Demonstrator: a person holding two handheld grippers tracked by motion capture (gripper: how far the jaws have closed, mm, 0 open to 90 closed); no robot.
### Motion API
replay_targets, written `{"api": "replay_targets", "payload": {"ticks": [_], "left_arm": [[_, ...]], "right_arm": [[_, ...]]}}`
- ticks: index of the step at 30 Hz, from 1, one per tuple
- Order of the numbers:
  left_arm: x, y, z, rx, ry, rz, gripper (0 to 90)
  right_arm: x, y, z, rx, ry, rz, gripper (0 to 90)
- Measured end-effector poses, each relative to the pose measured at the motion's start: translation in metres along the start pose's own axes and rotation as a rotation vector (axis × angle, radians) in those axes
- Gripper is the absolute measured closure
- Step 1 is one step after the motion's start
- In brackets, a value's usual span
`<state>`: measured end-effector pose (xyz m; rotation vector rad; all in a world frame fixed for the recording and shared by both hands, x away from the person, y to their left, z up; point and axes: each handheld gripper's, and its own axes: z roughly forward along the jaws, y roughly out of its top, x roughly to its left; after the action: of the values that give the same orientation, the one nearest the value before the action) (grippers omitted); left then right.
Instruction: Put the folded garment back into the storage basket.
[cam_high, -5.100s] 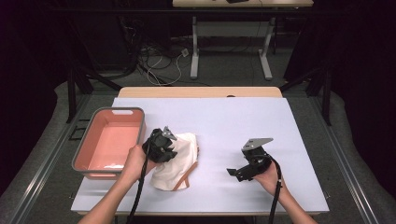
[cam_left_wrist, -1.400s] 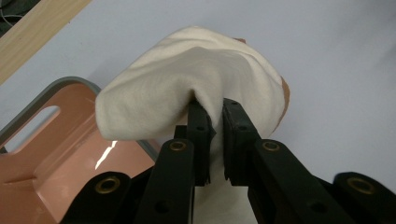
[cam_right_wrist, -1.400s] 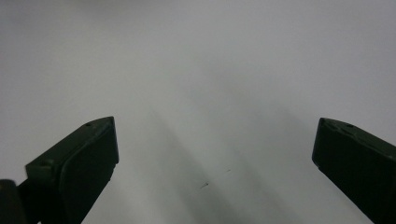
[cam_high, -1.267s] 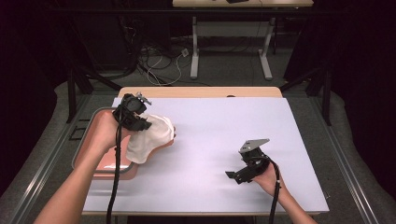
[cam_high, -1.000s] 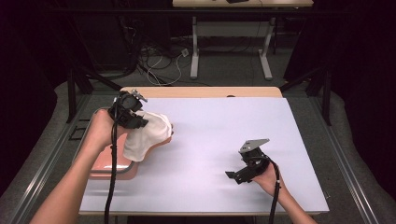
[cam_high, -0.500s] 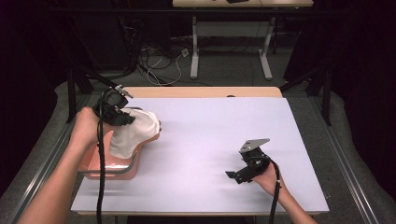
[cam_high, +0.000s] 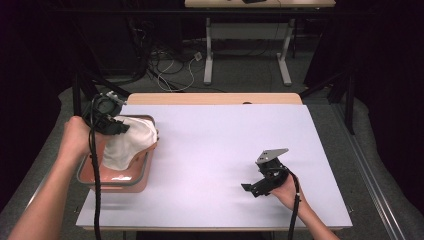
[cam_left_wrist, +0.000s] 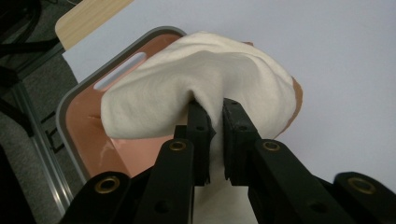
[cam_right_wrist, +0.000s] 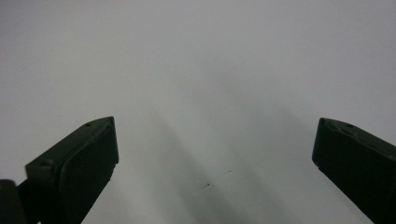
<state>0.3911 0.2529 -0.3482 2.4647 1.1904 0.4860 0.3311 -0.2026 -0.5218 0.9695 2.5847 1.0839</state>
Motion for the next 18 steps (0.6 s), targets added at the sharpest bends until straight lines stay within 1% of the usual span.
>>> {"api": "replay_targets", "payload": {"ticks": [6,13,18], "left_arm": [[0.005,-0.007,0.000,0.012,0.031,-0.007,82.3],[0.014,-0.015,0.004,0.034,0.050,-0.024,82.3],[0.019,-0.020,0.010,0.043,0.052,-0.042,82.2]], "right_arm": [[0.000,0.000,-0.001,0.001,0.000,0.001,0.3],[0.003,0.002,0.001,0.004,0.009,-0.007,0.3],[0.002,0.001,0.000,0.000,0.003,-0.005,0.3]]}}
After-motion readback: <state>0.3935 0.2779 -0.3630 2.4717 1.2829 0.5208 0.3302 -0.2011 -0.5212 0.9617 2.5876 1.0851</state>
